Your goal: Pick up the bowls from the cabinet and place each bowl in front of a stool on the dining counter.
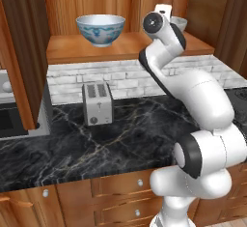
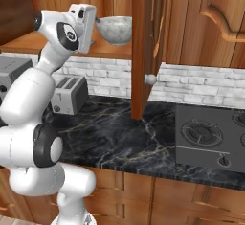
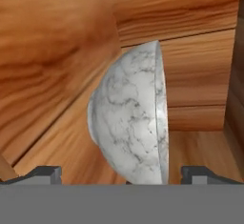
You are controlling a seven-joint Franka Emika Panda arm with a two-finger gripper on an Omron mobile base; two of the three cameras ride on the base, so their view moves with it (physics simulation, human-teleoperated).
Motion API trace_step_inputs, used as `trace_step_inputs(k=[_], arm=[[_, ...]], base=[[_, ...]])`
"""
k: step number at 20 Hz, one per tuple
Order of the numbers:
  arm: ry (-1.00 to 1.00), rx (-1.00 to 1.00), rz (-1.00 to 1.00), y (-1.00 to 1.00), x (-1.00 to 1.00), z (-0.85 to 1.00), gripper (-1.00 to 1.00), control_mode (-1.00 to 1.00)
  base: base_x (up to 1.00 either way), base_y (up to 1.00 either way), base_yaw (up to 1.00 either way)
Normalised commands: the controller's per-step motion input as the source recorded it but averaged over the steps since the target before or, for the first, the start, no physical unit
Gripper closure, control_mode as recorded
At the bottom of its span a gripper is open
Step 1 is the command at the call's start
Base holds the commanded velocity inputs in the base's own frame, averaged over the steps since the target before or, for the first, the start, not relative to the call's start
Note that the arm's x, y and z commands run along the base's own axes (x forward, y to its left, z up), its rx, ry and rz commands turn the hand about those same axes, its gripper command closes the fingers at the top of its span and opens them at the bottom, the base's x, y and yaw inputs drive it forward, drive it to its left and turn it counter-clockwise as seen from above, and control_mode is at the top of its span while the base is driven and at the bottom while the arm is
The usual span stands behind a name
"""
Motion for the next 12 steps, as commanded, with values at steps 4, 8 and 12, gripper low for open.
trace_step_inputs(k=[4,8,12], arm=[[0.06,-0.01,0.0,0.0,0.2,0.0,-1.0,-1.0],[0.01,0.0,0.0,-0.03,0.33,0.0,-1.0,-1.0],[0.0,0.0,0.0,-0.07,0.38,0.0,-1.0,-1.0]], base=[[0.0,0.0,0.0],[0.0,0.0,0.0],[0.0,0.0,0.0]])
